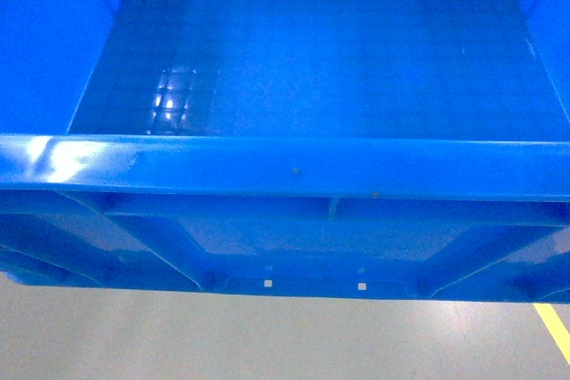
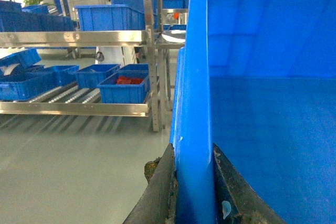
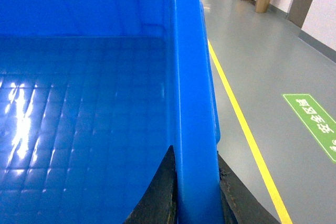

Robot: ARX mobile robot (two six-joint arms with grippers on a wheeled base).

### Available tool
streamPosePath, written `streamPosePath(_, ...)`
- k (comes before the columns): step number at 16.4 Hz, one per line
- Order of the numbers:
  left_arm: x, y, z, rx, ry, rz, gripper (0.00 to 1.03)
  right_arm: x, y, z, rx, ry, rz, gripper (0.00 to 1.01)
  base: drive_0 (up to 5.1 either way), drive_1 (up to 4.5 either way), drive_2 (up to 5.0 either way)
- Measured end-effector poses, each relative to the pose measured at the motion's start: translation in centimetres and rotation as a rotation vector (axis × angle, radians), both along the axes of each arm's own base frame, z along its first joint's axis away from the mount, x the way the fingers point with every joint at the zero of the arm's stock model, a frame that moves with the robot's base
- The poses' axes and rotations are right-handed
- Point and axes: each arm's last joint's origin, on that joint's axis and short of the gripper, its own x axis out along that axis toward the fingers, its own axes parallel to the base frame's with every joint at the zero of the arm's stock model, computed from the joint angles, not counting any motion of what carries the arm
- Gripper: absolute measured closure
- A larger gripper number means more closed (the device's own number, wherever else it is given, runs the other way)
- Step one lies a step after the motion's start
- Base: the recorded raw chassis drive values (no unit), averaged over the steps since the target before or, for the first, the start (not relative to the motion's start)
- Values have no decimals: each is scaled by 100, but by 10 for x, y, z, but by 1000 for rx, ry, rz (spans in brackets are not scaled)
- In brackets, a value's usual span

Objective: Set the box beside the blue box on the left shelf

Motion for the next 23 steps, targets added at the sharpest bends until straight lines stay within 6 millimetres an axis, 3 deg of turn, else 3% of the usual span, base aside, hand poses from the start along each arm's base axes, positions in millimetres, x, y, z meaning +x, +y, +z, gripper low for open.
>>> streamPosePath(23, 0, 0, 0, 0, 1, 0, 92, 0, 0, 0, 0, -1, 1, 92, -2, 419, -422)
